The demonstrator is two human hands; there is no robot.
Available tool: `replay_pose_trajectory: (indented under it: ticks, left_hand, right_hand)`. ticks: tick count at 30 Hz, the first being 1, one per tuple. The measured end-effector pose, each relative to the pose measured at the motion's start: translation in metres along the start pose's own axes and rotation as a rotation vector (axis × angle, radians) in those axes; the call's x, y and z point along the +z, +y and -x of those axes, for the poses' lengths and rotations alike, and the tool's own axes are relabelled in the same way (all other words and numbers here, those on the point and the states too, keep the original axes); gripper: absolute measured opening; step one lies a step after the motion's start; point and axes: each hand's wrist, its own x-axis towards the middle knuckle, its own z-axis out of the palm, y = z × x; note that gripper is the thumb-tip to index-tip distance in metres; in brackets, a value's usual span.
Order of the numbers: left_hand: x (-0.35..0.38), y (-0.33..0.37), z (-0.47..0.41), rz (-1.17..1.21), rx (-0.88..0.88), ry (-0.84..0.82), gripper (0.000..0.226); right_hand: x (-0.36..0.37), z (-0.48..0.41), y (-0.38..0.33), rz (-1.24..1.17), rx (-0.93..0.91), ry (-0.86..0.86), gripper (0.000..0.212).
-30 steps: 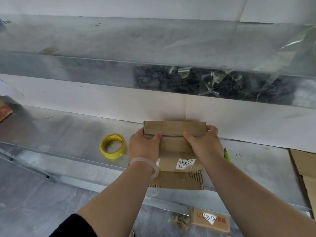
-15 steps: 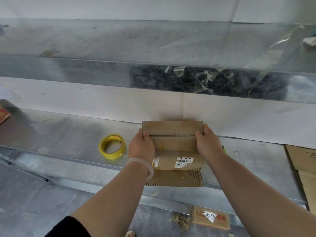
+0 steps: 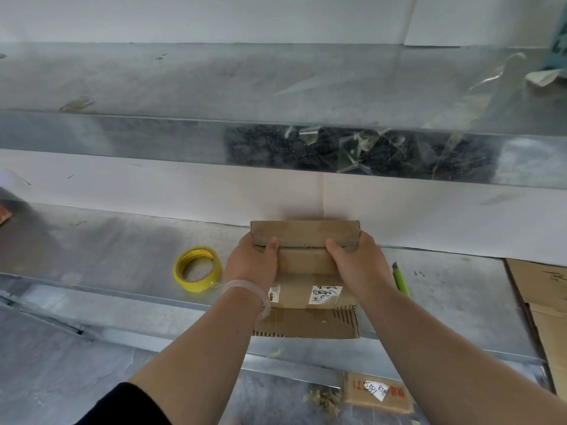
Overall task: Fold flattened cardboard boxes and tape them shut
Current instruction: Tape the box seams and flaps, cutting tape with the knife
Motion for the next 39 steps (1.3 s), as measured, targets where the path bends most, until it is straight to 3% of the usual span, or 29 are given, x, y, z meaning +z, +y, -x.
replay_pose_trajectory:
  ticks: [4, 9, 10, 12, 14, 17, 22, 24, 33, 39]
  left_hand:
    - [-0.002, -0.003, -0.006, 0.026, 0.030, -0.087, 0.037]
    - [-0.014, -0.012, -0.013, 0.265, -0.082, -0.300, 0.038]
    - [-0.016, -0.012, -0.012, 0.298, -0.113, -0.324, 0.041]
    - [-0.016, -0.018, -0.016, 0.451, -0.251, -0.312, 0.071]
    - [-0.014, -0.023, -0.019, 0.610, -0.337, -0.303, 0.080]
    - [-0.022, -0.016, -0.005, 0.643, -0.322, -0.317, 0.071]
    - [-0.020, -0.024, 0.021, 0.521, -0.031, -0.046, 0.044]
    - [-0.017, -0.032, 0.026, 0.546, 0.042, -0.077, 0.042]
    - [-0.020, -0.035, 0.013, 0.495, 0.029, -0.231, 0.031]
    - [-0.022, -0.034, 0.010, 0.462, 0.020, -0.255, 0.029]
  right_hand:
    - [0.001, -0.006, 0.003, -0.005, -0.009, -0.021, 0.055]
    - [-0.006, -0.010, 0.006, -0.114, 0.011, -0.142, 0.052]
    - [-0.008, -0.011, 0.006, -0.165, 0.033, -0.160, 0.053]
    - [-0.014, -0.010, 0.005, -0.238, 0.079, -0.187, 0.063]
    - [-0.020, -0.008, 0.002, -0.276, 0.103, -0.198, 0.064]
    - [-0.023, -0.002, 0.003, -0.263, 0.111, -0.211, 0.060]
    - [-0.017, 0.011, 0.018, -0.285, 0.094, -0.213, 0.046]
    - [-0.015, 0.015, 0.023, -0.288, 0.094, -0.213, 0.044]
    - [-0.015, 0.014, 0.025, -0.616, 0.244, -0.346, 0.056]
    - [-0.020, 0.012, 0.020, -0.412, 0.228, -0.400, 0.067]
